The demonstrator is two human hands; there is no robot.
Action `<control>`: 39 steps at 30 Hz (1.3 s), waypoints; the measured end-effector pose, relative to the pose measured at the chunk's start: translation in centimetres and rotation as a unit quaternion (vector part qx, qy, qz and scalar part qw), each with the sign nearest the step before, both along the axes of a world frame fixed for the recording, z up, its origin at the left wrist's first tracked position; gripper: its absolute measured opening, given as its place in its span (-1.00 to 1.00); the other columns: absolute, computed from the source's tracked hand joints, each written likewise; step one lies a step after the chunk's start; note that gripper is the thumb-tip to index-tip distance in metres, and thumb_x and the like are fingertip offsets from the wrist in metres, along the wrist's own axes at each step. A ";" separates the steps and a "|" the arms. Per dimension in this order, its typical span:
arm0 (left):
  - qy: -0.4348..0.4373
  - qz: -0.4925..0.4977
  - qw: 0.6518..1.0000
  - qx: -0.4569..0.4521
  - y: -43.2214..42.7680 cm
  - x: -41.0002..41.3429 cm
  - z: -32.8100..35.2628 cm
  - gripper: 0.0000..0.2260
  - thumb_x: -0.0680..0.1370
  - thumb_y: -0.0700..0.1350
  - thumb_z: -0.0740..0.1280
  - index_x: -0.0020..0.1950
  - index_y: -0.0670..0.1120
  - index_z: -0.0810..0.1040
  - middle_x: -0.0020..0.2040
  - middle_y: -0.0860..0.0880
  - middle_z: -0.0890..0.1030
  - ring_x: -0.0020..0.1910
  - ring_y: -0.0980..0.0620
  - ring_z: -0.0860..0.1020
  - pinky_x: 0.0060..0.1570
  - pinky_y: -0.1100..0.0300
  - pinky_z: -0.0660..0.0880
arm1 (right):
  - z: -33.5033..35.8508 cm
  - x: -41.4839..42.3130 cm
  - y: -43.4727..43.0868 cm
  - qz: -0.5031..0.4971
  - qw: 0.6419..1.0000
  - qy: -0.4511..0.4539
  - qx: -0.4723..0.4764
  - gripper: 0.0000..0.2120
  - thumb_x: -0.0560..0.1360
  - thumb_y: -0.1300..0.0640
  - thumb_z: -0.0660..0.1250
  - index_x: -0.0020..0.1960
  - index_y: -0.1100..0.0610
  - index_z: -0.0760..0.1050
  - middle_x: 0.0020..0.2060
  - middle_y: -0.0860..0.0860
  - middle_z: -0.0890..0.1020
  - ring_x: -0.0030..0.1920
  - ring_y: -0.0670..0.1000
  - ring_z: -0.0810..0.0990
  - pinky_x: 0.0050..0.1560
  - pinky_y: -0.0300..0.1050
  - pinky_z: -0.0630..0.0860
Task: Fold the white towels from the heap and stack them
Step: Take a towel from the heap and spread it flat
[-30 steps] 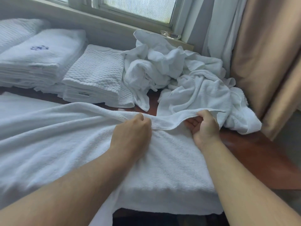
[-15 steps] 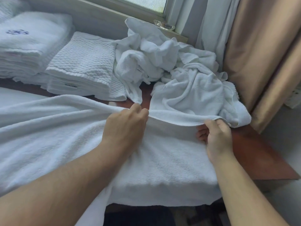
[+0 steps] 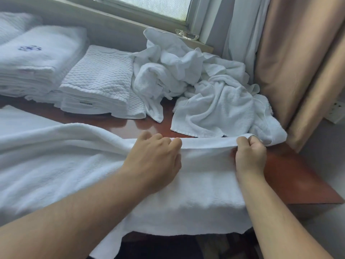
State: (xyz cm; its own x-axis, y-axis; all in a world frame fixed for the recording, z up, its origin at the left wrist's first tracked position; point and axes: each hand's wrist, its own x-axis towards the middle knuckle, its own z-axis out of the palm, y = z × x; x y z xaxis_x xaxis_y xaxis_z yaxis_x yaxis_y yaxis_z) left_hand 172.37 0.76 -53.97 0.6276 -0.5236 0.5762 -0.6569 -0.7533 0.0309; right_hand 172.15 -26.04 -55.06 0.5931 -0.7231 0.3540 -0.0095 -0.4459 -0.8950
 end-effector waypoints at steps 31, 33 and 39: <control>0.072 -0.087 0.994 -0.006 1.2 -1.4 0.2 -0.85 0.36 0.01 0.28 -0.28 0.03 0.63 -0.38 0.06 0.38 -0.29 -0.04 0.42 -0.10 -0.01 0.42 | 1.9 -7.8 1.9 -0.125 0.954 -0.109 -0.251 -0.72 0.32 0.21 0.23 -0.03 0.35 0.43 0.00 0.23 0.46 0.06 0.23 0.43 0.14 -0.02 0.30; 0.071 -0.087 0.994 0.003 1.2 -1.4 0.1 -0.82 0.36 0.02 0.25 -0.29 0.03 0.63 -0.39 0.06 0.39 -0.29 -0.03 0.41 -0.10 -0.01 0.42 | 2.6 -8.1 1.8 -0.141 0.924 -0.117 -0.335 -0.65 0.38 0.13 0.23 0.05 0.37 0.48 0.07 0.25 0.52 0.13 0.25 0.47 0.18 -0.02 0.30; 0.080 -0.098 0.992 0.021 1.2 -1.1 0.2 -0.82 0.35 0.03 0.24 -0.28 0.04 0.62 -0.38 0.05 0.42 -0.28 -0.03 0.44 -0.11 0.01 0.41 | 2.4 -7.6 2.6 0.084 0.900 0.181 -0.387 -0.72 0.60 0.01 0.20 0.01 0.14 0.63 0.15 0.05 0.60 0.24 0.12 0.49 0.17 -0.07 0.35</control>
State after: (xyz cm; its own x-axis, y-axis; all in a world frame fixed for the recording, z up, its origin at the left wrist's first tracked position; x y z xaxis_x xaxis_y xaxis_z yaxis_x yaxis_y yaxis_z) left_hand 171.25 1.95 -53.78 0.5933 -0.6662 0.4519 -0.7801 -0.6143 0.1184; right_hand 164.59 -23.44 -52.68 0.8492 -0.2331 0.4739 -0.1131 -0.9568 -0.2679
